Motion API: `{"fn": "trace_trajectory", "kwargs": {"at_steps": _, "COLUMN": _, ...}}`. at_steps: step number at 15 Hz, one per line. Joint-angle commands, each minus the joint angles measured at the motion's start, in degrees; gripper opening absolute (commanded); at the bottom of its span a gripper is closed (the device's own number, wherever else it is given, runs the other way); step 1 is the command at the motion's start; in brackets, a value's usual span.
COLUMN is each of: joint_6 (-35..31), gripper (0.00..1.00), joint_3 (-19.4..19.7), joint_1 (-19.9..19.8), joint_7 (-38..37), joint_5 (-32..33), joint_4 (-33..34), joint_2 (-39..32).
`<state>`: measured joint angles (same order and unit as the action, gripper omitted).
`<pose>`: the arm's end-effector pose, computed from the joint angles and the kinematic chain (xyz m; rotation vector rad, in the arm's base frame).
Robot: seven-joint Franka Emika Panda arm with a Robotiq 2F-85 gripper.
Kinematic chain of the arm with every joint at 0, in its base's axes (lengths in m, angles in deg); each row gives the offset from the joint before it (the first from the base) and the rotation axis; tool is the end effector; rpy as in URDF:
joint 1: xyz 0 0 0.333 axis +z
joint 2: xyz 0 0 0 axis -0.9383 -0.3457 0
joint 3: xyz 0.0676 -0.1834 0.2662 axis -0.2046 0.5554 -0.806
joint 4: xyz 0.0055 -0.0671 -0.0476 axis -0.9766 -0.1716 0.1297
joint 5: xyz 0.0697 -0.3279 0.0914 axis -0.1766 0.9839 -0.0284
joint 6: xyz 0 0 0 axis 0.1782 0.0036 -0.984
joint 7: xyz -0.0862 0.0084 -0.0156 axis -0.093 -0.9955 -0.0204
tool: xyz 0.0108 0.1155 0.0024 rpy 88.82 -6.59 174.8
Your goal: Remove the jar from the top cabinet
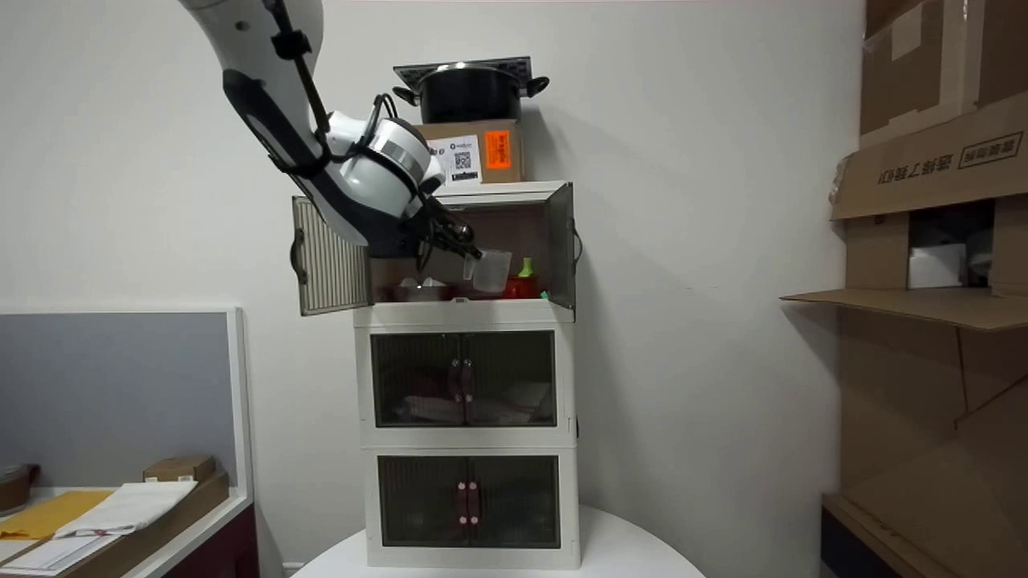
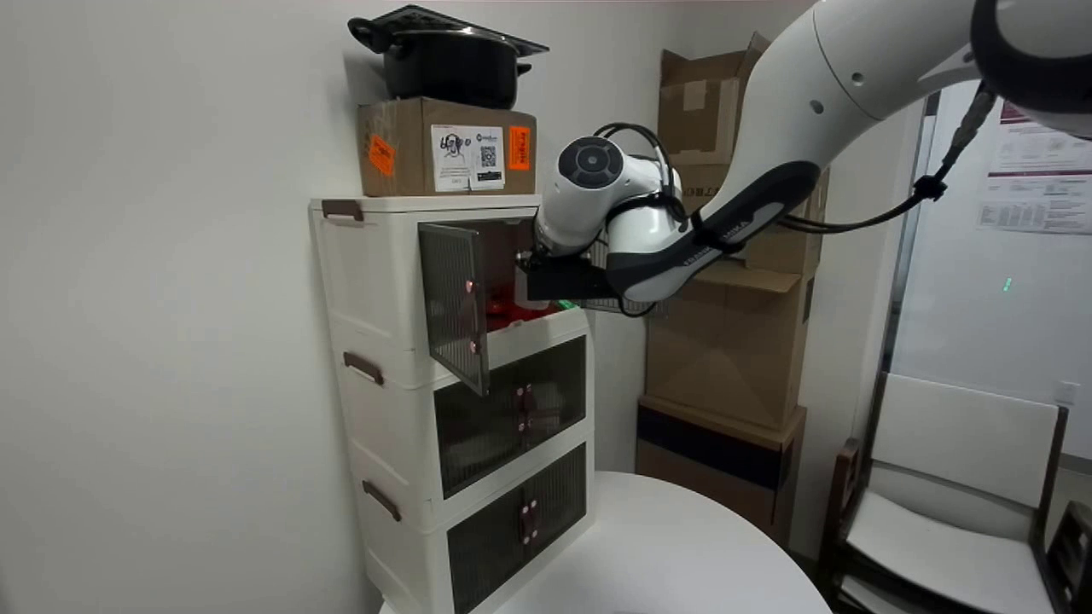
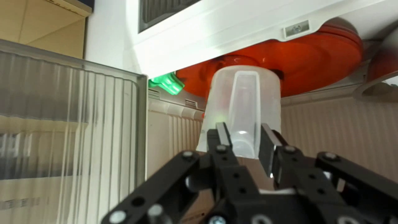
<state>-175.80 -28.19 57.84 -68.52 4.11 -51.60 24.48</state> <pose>0.6128 0.0670 0.5190 2.5710 -0.4347 1.4973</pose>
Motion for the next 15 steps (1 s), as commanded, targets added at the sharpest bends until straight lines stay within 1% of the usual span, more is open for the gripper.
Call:
{"fn": "trace_trajectory", "kwargs": {"at_steps": 1, "joint_6": 4.5, "gripper": 0.12, "joint_3": 0.2, "joint_1": 0.3, "joint_7": -3.3, "joint_5": 0.5, "joint_4": -4.7, "joint_2": 5.9}}
{"fn": "trace_trajectory", "kwargs": {"at_steps": 4, "joint_6": 9.4, "gripper": 0.12, "joint_3": -0.2, "joint_1": 0.6, "joint_7": -3.0, "joint_5": -0.6, "joint_4": -6.8, "joint_2": 6.9}}
{"fn": "trace_trajectory", "kwargs": {"at_steps": 6, "joint_6": 13.5, "gripper": 0.12, "joint_3": -0.4, "joint_1": 0.9, "joint_7": -3.5, "joint_5": -1.0, "joint_4": -7.7, "joint_2": 6.2}}
{"fn": "trace_trajectory", "kwargs": {"at_steps": 8, "joint_6": 16.3, "gripper": 0.12, "joint_3": -0.5, "joint_1": 1.2, "joint_7": -6.5, "joint_5": 0.2, "joint_4": -7.7, "joint_2": 4.6}}
{"fn": "trace_trajectory", "kwargs": {"at_steps": 10, "joint_6": 19.6, "gripper": 0.12, "joint_3": -0.5, "joint_1": 2.0, "joint_7": -11.1, "joint_5": 2.6, "joint_4": -7.0, "joint_2": 2.6}}
{"fn": "trace_trajectory", "kwargs": {"at_steps": 11, "joint_6": 20.7, "gripper": 0.13, "joint_3": 4.8, "joint_1": 7.4, "joint_7": -12.1, "joint_5": 2.0, "joint_4": -6.5, "joint_2": 1.5}}
{"fn": "trace_trajectory", "kwargs": {"at_steps": 15, "joint_6": 26.5, "gripper": 0.1, "joint_3": 8.3, "joint_1": 11.8, "joint_7": -15.2, "joint_5": 1.1, "joint_4": -4.2, "joint_2": -3.7}}
